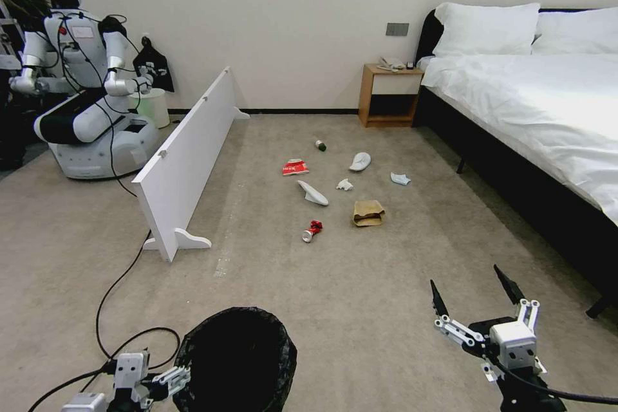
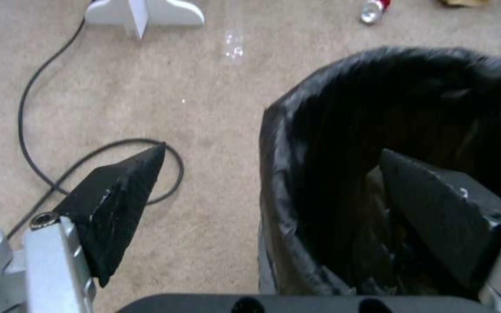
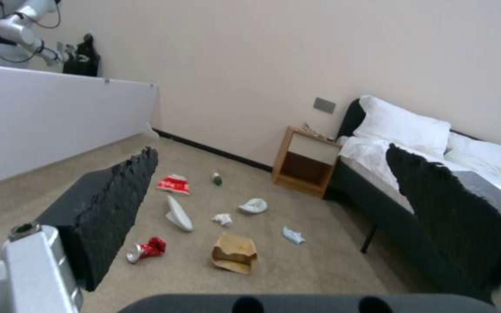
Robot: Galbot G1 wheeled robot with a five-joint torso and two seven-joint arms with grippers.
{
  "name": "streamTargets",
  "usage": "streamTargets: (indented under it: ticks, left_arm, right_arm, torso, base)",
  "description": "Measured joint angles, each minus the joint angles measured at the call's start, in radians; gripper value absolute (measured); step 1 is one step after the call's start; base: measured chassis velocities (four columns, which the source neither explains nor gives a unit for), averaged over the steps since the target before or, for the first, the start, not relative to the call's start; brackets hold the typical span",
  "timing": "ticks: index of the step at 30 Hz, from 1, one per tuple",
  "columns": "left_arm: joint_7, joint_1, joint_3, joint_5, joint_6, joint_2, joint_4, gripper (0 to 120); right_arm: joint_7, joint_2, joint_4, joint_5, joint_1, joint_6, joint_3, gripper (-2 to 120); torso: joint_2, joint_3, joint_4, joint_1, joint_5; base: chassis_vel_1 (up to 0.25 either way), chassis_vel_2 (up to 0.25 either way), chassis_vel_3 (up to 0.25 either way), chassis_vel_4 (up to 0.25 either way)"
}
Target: Pick up the trash bin, then pick up the garbage from the floor and place it into the trash bin.
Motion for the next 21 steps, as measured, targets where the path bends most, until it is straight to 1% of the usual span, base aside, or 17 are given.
streamTargets:
  ticks: [5, 10, 14, 17, 21]
  left_arm:
    - [-0.007, -0.005, 0.003, -0.008, 0.013, 0.003, 0.024, 97]
    - [-0.011, -0.013, -0.001, -0.035, 0.032, 0.006, 0.044, 96]
    - [-0.014, -0.020, -0.004, -0.059, 0.056, 0.016, 0.044, 96]
    - [-0.018, -0.022, -0.008, -0.068, 0.065, 0.016, 0.044, 96]
    - [-0.034, -0.031, -0.009, -0.089, 0.092, 0.016, 0.049, 96]
  right_arm:
    - [-0.002, 0.004, 0.003, -0.005, -0.007, 0.003, -0.002, 100]
    - [-0.003, 0.005, 0.005, -0.007, -0.010, 0.003, -0.006, 100]
    - [-0.004, 0.002, 0.006, -0.007, -0.010, 0.003, -0.011, 100]
    - [-0.004, -0.004, 0.006, -0.005, -0.008, 0.003, -0.014, 100]
    - [-0.004, -0.012, 0.005, -0.002, -0.011, 0.003, -0.016, 100]
  torso:
    - [0.000, 0.000, 0.0000, 0.000, 0.0000]
    - [0.000, 0.000, 0.0001, 0.000, 0.0000]
    - [0.000, 0.000, 0.0000, 0.000, 0.0000]
    - [0.000, 0.000, 0.0000, 0.000, 0.0000]
    - [0.000, 0.000, 0.0001, 0.000, 0.0000]
  base:
    - [0.000, 0.000, 0.000, 0.000]
    - [0.000, 0.000, 0.000, 0.000]
    - [0.000, 0.000, 0.000, 0.000]
    - [0.000, 0.000, 0.000, 0.000]
    - [0.000, 0.000, 0.000, 0.000]
